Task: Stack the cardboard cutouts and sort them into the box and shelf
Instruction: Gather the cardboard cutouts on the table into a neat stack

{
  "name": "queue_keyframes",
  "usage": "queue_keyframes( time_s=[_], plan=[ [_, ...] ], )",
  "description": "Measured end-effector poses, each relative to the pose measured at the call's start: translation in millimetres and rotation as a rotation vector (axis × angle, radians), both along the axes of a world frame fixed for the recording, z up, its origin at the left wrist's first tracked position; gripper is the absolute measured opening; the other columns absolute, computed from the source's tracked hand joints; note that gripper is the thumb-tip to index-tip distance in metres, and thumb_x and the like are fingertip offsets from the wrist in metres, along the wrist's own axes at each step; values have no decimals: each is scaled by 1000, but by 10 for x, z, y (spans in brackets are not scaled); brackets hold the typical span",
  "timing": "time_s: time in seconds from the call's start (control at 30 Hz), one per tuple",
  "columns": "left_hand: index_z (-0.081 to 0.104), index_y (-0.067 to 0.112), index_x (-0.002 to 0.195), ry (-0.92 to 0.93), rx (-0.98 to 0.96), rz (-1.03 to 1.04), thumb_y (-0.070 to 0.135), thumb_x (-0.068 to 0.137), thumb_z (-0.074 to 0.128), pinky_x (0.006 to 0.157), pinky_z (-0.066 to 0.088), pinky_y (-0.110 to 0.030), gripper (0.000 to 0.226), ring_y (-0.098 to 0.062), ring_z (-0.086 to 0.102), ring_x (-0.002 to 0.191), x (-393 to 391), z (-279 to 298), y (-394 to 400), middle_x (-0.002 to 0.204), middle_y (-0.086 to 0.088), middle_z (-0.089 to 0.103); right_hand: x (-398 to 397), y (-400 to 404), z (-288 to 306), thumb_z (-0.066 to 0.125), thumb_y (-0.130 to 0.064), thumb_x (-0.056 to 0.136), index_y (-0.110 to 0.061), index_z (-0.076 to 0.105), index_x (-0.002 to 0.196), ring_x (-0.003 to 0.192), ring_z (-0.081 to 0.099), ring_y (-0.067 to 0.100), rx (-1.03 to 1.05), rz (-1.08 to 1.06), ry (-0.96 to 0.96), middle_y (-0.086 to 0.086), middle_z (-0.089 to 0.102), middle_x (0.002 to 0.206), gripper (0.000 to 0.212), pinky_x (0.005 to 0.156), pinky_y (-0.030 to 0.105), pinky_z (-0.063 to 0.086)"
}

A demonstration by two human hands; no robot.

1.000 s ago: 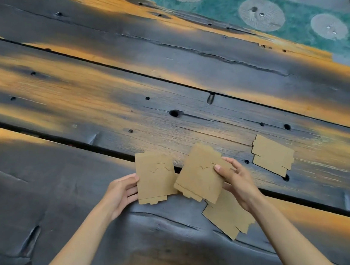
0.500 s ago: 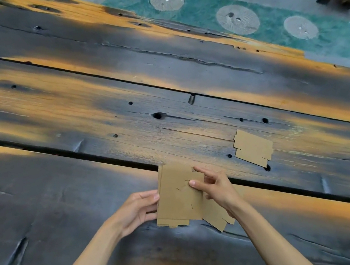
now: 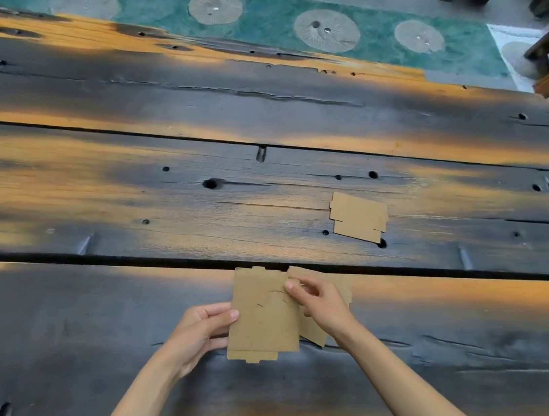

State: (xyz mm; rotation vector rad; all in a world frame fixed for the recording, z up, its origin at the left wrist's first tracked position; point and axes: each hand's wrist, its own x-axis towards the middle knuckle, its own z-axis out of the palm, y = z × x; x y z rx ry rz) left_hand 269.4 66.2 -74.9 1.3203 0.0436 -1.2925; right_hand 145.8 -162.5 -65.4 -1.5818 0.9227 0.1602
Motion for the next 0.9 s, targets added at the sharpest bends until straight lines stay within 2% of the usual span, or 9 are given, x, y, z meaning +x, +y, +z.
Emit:
queue_keyframes(
  time_s=[0.07,0.1,0.2,0.3,0.43,0.53,0.73,0.83,0.9],
  plan=[
    [75,7,119,-19,57,84,12,97,63,84,63,-35,25,-31,74,110,8,-38,8,119,-18,76,-89,-83,-54,66,-42,95,-31,71,110,111,65,13,-54,-48,17,-11,72,109,20,94,32,52],
    [75,7,118,-22,88,134,10,98,62,83,63,-35,24,-29,75,107,14,-58,19,118,-18,76,-134,-140,-97,67,-39,95,-27,69,113,115,64,16,-90,-90,50,-7,71,114,22,94,30,50],
    [73,5,116,-19,165,249,7,98,60,88,59,-39,22,-25,77,100,29,-102,75,114,-16,78,-273,-311,-252,79,-39,85,-19,55,137,128,53,24,-252,-131,230,8,57,135,61,105,37,45],
    [71,4,120,-20,204,269,8,99,58,88,58,-37,25,-24,77,102,-5,-97,127,113,-13,79,-370,-358,-363,87,-52,69,-23,33,152,138,34,27,-326,7,342,7,39,147,103,113,41,34],
    [71,4,121,-15,236,270,9,100,57,88,57,-36,26,-25,76,105,-101,-100,145,115,-13,78,-436,-230,-489,86,-65,56,-32,13,156,143,20,28,-496,285,451,1,14,161,128,110,47,37],
    [71,4,122,-17,264,272,10,100,57,93,55,-39,26,-27,74,109,-154,-128,153,115,-12,78,-476,-172,-544,86,-63,57,-32,13,155,141,22,28,-622,346,475,3,12,162,126,107,45,38],
    [72,7,120,-19,291,266,12,100,58,89,56,-37,25,-22,77,103,-173,-196,200,114,-10,79,-548,-157,-581,85,-64,59,-30,25,147,125,33,26,-725,292,487,5,38,138,111,100,39,33],
    [72,7,121,-23,295,270,12,100,59,92,55,-39,25,-22,77,103,-154,-210,225,114,-10,79,-586,-258,-585,82,-49,74,-26,41,143,123,39,25,-676,206,441,3,48,132,84,100,39,35],
    [72,7,121,-23,296,265,13,99,59,96,54,-41,26,-23,76,105,-137,-200,226,115,-9,79,-615,-389,-559,77,-28,85,-16,57,133,110,55,21,-473,63,293,1,63,115,53,93,33,45]
  ],
)
